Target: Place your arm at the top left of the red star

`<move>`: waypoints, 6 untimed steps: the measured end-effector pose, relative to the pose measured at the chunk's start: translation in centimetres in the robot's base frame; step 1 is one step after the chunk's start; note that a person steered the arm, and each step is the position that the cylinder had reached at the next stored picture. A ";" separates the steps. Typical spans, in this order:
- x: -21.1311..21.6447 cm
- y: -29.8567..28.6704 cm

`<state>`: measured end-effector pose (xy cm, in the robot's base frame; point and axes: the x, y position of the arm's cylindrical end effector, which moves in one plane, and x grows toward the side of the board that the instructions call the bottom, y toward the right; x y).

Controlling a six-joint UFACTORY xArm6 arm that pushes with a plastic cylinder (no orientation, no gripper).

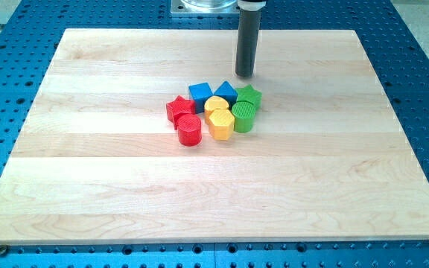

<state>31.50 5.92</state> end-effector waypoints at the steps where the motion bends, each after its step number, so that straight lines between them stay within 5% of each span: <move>1: 0.0 -0.2; 2: 0.6 -0.8; 4: 1.3 -14.8; 6: 15.4 -15.5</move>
